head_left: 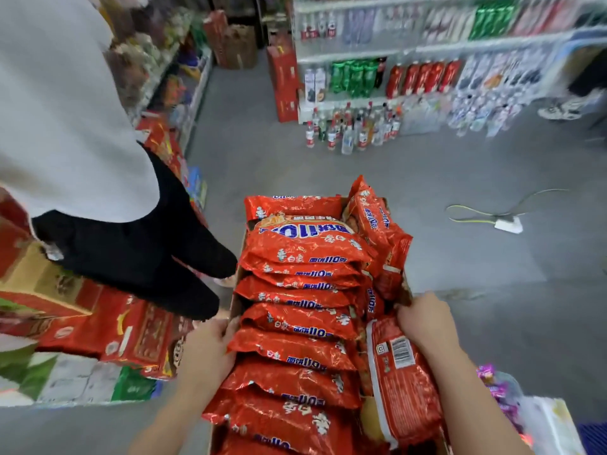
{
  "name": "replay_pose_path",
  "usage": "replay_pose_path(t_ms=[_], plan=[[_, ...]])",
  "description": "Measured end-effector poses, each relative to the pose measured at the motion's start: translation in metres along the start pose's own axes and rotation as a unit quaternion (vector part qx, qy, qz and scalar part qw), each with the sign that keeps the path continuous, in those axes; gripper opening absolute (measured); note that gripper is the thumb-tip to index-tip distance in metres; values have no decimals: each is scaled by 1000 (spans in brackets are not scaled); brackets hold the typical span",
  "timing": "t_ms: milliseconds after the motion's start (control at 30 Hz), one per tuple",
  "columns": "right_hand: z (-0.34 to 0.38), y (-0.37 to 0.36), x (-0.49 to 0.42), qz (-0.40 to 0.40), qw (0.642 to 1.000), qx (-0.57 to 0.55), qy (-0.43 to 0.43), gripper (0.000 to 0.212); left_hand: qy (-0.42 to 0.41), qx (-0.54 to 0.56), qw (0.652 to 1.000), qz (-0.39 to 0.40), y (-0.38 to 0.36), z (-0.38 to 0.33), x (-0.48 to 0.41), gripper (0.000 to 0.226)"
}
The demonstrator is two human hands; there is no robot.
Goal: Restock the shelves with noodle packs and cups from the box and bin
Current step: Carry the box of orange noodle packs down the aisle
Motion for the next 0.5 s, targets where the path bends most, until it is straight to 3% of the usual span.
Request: replay_pose_path(t_ms=[167,500], plan=[[90,26,-123,-40,999,9,-6,27,-18,20,1000,9,-4,-48,-163,51],[303,52,-358,-63,995,61,40,20,-14,30,999,-35,35,-101,-434,47]])
Point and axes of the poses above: each hand's wrist, its own x-axis away from the middle knuckle, its own y-axis out of the back of the hand, z = x × y, the point moved 8 cm from there along -x, towards the middle knuckle, and after that the axes turned 9 degrees about -x, right-handed, at the moved point
